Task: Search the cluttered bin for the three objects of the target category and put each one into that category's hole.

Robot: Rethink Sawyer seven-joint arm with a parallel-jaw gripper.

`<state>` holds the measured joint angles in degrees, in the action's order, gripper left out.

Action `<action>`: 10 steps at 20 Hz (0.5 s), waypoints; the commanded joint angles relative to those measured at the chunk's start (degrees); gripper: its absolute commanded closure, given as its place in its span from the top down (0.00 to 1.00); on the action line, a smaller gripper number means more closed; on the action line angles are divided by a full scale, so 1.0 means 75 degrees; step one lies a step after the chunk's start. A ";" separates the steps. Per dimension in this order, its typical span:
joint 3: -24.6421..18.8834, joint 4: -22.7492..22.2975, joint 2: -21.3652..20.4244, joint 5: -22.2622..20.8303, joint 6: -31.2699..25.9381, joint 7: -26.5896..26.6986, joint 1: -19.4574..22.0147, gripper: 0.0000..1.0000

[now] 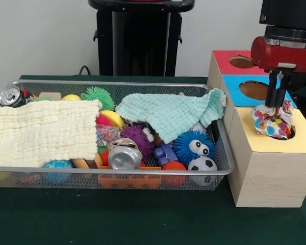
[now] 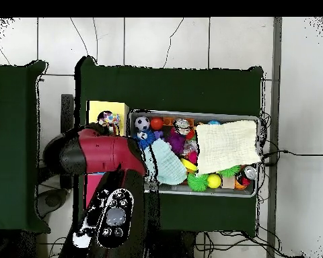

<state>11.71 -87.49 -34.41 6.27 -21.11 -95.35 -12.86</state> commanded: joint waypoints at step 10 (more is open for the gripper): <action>-0.1140 -0.1291 0.0066 0.0295 0.1174 -0.1687 0.0799 0.00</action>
<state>8.18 -91.38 -35.21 6.43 -13.41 -95.35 -8.27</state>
